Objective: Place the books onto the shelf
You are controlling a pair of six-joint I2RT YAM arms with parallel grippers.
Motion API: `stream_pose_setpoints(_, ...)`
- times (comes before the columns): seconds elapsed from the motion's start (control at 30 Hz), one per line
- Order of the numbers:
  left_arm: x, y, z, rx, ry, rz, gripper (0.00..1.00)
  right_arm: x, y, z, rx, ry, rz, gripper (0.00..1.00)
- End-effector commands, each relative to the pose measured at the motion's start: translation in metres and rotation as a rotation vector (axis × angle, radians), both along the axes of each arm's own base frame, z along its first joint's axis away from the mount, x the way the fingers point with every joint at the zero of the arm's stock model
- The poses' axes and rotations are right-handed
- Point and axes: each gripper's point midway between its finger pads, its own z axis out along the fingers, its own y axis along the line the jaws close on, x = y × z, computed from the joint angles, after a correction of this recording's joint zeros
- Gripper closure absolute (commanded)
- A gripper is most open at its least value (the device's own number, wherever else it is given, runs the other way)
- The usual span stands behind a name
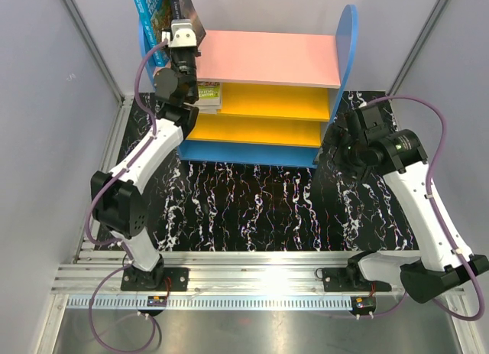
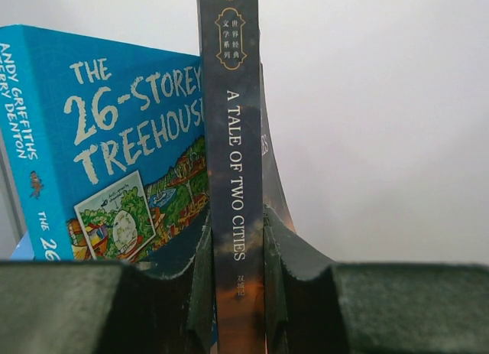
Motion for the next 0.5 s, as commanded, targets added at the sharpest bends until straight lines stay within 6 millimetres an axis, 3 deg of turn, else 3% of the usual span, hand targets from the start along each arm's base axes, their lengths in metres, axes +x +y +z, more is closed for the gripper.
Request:
stream_pose_setpoints(0.0, -0.037, 0.030, 0.062, -0.082, -0.225, 0.071, 1.00, 0.008, 0.005, -0.002, 0.008, -0.006, 0.019, 0.00)
stream_pose_setpoints(0.3, -0.048, 0.051, 0.039, -0.143, -0.187, 0.093, 0.95, 0.012, 0.006, -0.007, -0.006, 0.002, 0.030, 0.00)
stream_pose_setpoints(0.47, -0.056, 0.054, 0.031, -0.142, -0.170, 0.072, 0.66, 0.013, 0.008, -0.008, -0.003, 0.005, 0.039, 0.00)
